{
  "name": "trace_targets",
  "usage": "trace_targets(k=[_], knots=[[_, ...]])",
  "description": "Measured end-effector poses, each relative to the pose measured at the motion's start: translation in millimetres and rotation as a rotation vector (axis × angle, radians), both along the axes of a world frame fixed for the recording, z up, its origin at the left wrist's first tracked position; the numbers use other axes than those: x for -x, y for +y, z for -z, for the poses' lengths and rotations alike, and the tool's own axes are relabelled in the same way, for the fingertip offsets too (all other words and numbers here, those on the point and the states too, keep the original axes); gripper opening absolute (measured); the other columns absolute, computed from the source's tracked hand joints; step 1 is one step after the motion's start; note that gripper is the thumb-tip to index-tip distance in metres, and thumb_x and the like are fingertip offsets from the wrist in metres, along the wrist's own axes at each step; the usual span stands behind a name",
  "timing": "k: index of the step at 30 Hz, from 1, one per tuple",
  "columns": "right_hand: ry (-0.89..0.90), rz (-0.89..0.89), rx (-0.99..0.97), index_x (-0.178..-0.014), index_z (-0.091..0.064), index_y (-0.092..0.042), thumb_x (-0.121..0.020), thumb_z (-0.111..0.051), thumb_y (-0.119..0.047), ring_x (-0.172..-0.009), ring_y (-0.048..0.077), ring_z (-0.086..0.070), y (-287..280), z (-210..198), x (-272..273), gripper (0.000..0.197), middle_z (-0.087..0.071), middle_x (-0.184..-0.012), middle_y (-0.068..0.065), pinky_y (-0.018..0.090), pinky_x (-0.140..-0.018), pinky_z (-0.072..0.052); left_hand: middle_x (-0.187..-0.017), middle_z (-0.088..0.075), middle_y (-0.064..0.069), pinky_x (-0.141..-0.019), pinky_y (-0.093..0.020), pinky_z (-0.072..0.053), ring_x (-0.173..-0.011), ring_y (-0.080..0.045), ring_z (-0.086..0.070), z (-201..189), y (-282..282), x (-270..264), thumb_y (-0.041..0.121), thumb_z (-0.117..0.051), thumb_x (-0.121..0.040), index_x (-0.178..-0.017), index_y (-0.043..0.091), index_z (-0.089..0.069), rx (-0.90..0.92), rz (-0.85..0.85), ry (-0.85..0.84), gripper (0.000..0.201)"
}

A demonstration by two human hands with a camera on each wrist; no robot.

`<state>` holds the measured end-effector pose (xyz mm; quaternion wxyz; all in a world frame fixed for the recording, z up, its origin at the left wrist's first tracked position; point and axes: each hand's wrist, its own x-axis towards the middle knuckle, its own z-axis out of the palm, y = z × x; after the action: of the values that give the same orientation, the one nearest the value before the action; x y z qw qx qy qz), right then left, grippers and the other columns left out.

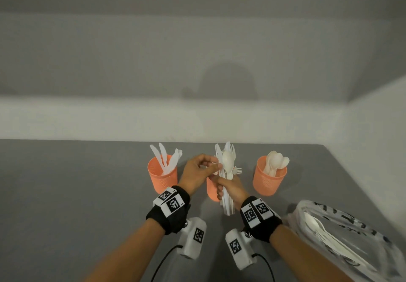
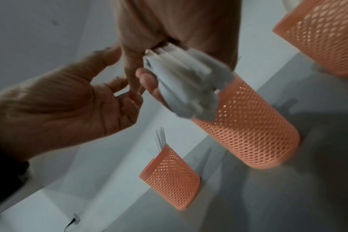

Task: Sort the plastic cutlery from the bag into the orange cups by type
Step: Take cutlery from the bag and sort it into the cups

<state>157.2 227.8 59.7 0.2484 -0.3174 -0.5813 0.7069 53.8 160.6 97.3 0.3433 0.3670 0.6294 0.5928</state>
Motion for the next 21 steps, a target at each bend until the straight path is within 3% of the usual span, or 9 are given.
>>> trace_targets(k=[1,3,8,11,13,15,17,21], knots=[[-0.010,0.003,-0.003,-0.090,-0.059,0.005,-0.086,-0.061,-0.005,-0.030,0.013,-0.041,0.6,0.9,1.6,0.010,-0.042,-0.038,0.000,0.022,-0.037,-0.036,-0.082,-0.058,-0.003,-0.061,-0.013,-0.047,-0.077,-0.015,-0.056,2.2,1.0,-0.4,0.012,-0.070,-0.080,-0.090,0.012,-0.063,-0.006,-0.012,0.004,0.012],[-0.040,-0.011,0.006,-0.108,-0.054,0.008,-0.085,-0.063,-0.005,-0.030,0.012,-0.042,2.2,3.8,3.4,0.028,-0.044,-0.039,0.000,0.020,-0.036,-0.038,-0.078,-0.059,-0.002,-0.061,-0.016,-0.047,-0.073,-0.013,-0.056,6.2,2.3,-0.8,0.011,-0.070,-0.080,-0.082,0.014,-0.062,-0.006,-0.031,0.013,0.008],[-0.069,-0.072,0.063,-0.089,-0.051,-0.009,-0.087,-0.063,-0.014,-0.034,0.009,-0.044,0.6,7.7,1.6,0.013,-0.046,-0.042,-0.003,0.022,-0.039,-0.040,-0.072,-0.059,-0.004,-0.056,-0.013,-0.046,-0.058,-0.007,-0.055,5.2,3.9,2.2,0.009,-0.064,-0.084,-0.078,0.011,-0.059,0.064,0.022,0.005,0.008],[-0.022,-0.075,0.142,-0.097,-0.051,-0.012,-0.081,-0.068,-0.029,-0.037,0.010,-0.044,-1.3,7.6,2.5,0.029,-0.045,-0.047,-0.001,0.022,-0.040,-0.041,-0.070,-0.056,-0.001,-0.060,-0.016,-0.043,-0.061,-0.006,-0.053,1.8,4.1,4.1,0.013,-0.059,-0.089,-0.076,0.014,-0.056,0.115,0.068,-0.030,0.013],[-0.011,-0.085,0.215,-0.087,-0.055,-0.014,-0.076,-0.066,-0.040,-0.037,0.009,-0.042,-1.7,5.3,2.5,0.031,-0.044,-0.048,-0.001,0.021,-0.041,-0.039,-0.069,-0.056,-0.002,-0.057,-0.017,-0.046,-0.056,-0.006,-0.054,-0.6,4.0,3.8,0.016,-0.055,-0.092,-0.079,0.011,-0.055,0.120,0.059,-0.066,0.014],[-0.002,-0.127,0.302,-0.079,-0.054,-0.015,-0.081,-0.060,-0.045,-0.037,0.008,-0.040,-1.7,4.1,1.0,0.030,-0.043,-0.049,-0.003,0.019,-0.040,-0.037,-0.067,-0.056,-0.004,-0.051,-0.015,-0.049,-0.045,-0.003,-0.054,-1.5,4.1,4.2,0.016,-0.055,-0.092,-0.084,0.007,-0.053,0.096,0.005,-0.087,0.012],[0.006,-0.185,0.351,-0.078,-0.051,-0.016,-0.080,-0.058,-0.049,-0.036,0.007,-0.039,-1.7,4.3,-0.4,0.035,-0.043,-0.048,-0.003,0.018,-0.040,-0.035,-0.071,-0.059,-0.005,-0.051,-0.019,-0.051,-0.047,-0.006,-0.056,-1.9,4.7,5.4,0.016,-0.059,-0.089,-0.090,0.007,-0.053,0.083,-0.052,-0.085,0.011],[0.001,-0.257,0.347,-0.087,-0.051,-0.015,-0.075,-0.057,-0.052,-0.037,0.008,-0.040,-2.0,4.4,-2.5,0.039,-0.043,-0.049,-0.003,0.020,-0.042,-0.038,-0.071,-0.057,-0.006,-0.062,-0.035,-0.053,-0.057,-0.017,-0.055,-1.1,7.1,6.3,0.020,-0.065,-0.085,-0.090,0.010,-0.053,0.103,-0.110,-0.067,0.017]])
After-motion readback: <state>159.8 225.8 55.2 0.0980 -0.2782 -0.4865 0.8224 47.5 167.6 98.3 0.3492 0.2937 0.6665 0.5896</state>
